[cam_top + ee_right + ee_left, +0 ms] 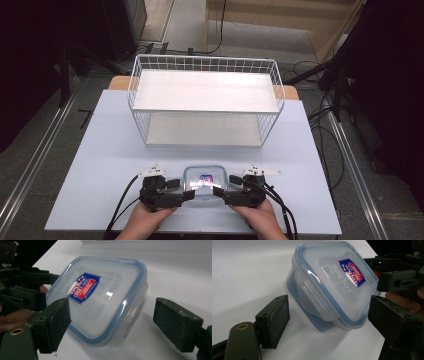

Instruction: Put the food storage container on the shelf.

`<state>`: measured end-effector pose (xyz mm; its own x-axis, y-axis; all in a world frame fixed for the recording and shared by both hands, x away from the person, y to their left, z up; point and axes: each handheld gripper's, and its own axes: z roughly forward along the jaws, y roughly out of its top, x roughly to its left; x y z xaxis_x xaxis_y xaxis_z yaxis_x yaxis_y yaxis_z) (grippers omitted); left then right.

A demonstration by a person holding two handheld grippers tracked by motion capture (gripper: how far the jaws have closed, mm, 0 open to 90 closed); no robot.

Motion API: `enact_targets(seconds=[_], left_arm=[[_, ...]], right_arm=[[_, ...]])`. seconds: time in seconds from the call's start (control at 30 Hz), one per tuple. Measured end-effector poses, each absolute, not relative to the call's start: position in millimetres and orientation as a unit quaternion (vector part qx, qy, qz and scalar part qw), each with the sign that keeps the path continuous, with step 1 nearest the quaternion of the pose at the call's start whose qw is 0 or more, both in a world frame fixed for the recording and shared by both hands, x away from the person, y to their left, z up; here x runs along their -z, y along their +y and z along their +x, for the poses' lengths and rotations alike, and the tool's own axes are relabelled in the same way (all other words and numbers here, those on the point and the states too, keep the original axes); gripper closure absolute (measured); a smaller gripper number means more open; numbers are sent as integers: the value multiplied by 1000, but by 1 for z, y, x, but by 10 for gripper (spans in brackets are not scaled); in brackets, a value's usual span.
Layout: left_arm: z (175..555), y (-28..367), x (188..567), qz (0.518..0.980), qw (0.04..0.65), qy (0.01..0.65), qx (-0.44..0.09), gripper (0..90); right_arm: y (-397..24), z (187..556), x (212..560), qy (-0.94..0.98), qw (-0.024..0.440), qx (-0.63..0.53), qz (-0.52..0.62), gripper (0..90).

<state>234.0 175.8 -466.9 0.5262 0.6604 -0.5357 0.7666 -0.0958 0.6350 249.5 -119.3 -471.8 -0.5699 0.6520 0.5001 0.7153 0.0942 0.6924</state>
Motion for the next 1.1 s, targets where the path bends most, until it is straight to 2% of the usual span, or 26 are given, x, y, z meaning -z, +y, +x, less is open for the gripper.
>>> enact_targets(seconds=[0.2, 0.3, 0.47, 0.73, 0.97, 1.03, 1.1], left_arm=[[239, 173, 473, 729, 477, 481, 95, 208], [240, 173, 473, 728, 478, 482, 96, 210], [241, 176, 472, 723, 484, 484, 97, 273], [240, 180, 469, 723, 488, 481, 91, 378], [236, 179, 466, 734, 484, 469, 80, 396], [236, 183, 463, 729, 494, 467, 78, 459], [236, 183, 462, 733, 491, 465, 76, 475]], right_arm=[[-119, 251, 477, -734, 57, 489, -469, 186], [-119, 252, 479, -731, 71, 493, -467, 217], [-121, 252, 481, -718, 98, 498, -476, 273], [-127, 248, 481, -708, 103, 506, -482, 349], [-128, 243, 479, -715, 93, 506, -473, 370], [-132, 242, 478, -703, 98, 515, -481, 448], [-134, 241, 477, -706, 98, 516, -475, 464]])
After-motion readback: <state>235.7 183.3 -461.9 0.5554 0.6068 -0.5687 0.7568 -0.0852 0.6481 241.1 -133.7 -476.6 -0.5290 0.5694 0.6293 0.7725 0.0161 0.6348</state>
